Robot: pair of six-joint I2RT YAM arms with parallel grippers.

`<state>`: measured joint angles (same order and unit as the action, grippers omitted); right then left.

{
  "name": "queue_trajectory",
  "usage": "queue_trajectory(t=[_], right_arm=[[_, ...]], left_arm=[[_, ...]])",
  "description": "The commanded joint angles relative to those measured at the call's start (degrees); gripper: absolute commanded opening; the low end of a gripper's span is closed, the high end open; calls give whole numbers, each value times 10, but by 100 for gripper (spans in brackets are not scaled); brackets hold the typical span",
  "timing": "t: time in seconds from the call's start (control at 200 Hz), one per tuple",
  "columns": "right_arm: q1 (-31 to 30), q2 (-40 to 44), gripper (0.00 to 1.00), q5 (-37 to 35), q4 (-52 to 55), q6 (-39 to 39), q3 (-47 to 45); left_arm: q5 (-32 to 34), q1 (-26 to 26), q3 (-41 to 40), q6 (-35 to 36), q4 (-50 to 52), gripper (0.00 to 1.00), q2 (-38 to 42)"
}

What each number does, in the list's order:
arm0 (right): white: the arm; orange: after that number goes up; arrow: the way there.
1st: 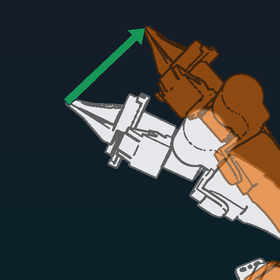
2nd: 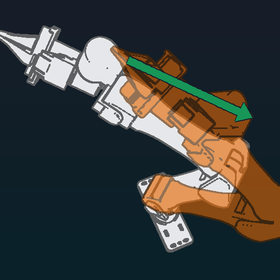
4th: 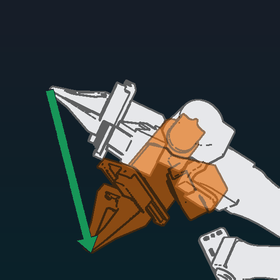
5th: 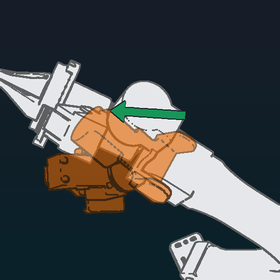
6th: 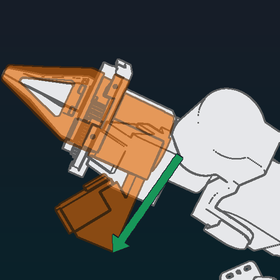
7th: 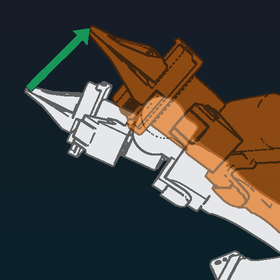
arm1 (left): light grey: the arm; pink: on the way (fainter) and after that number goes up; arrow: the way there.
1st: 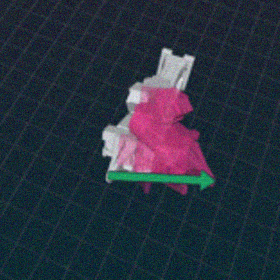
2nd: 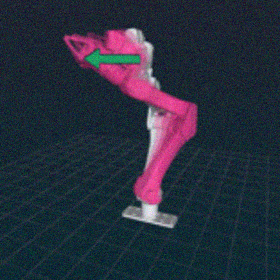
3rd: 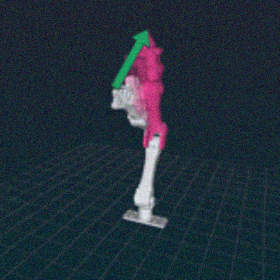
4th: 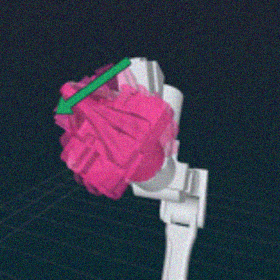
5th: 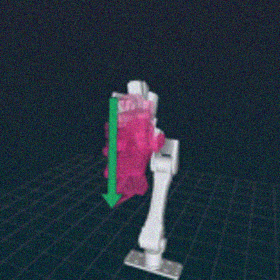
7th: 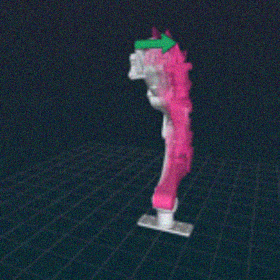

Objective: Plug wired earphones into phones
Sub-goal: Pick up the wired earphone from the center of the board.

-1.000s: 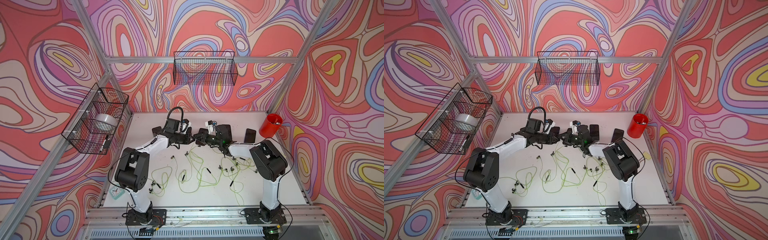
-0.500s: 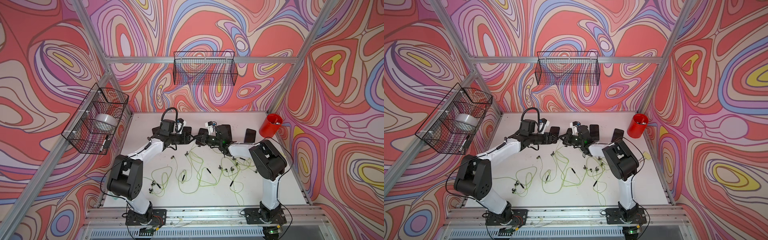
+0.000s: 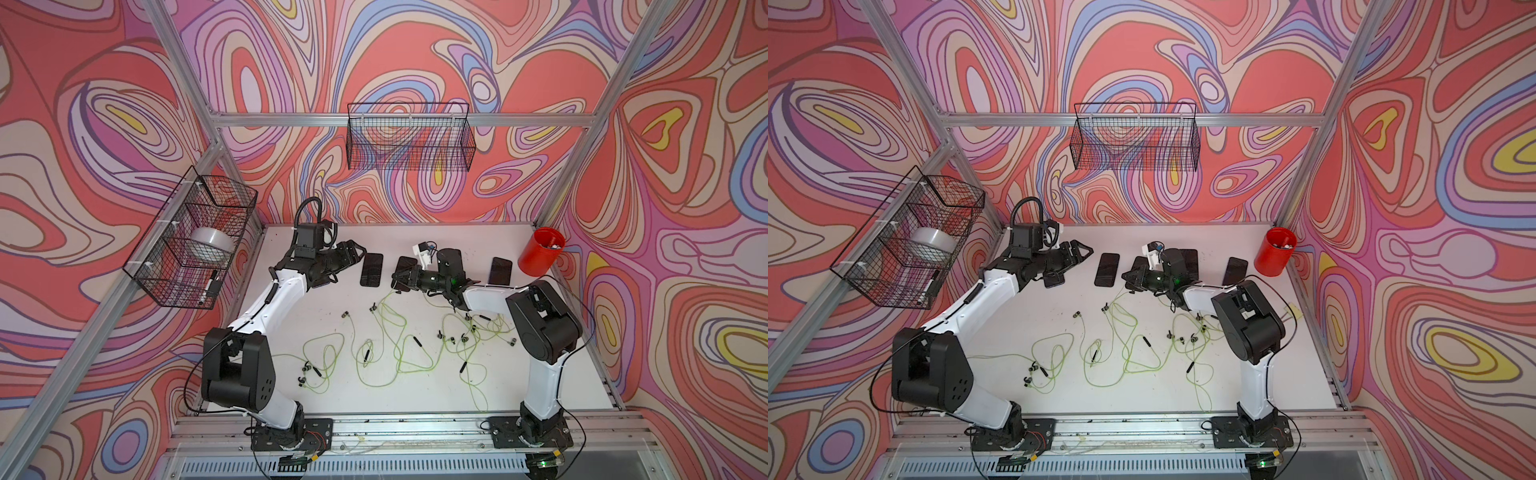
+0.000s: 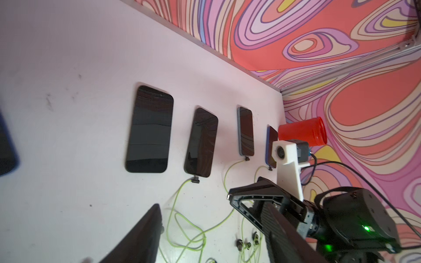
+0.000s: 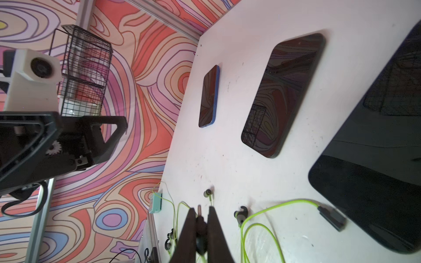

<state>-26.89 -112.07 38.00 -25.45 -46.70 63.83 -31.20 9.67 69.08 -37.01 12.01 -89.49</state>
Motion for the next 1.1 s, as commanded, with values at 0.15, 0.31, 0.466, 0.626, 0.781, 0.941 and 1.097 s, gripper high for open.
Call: queue_trajectory(t=[0.15, 0.31, 0.466, 0.626, 0.781, 0.941, 1.097], right_arm=[[1, 38, 1, -33, 78, 23, -20], [1, 23, 2, 10, -23, -89, -26], [1, 28, 3, 11, -57, -121, -29], [1, 38, 3, 15, -73, -129, -36], [-1, 41, 3, 24, -100, -143, -44], [-6, 41, 3, 25, -116, -151, -43], [-10, 41, 3, 28, -119, -151, -42]], left_arm=[[-89, 43, -47, 84, -32, 69, -19], [-126, 98, -80, 167, -93, 63, -26], [-117, 104, -95, 161, -122, 50, -39], [-98, 104, -92, 170, -122, 40, -46], [-96, 105, -82, 165, -133, 35, -57], [-88, 114, -58, 179, -108, 28, -74], [-77, 117, -56, 179, -106, 27, -76]])
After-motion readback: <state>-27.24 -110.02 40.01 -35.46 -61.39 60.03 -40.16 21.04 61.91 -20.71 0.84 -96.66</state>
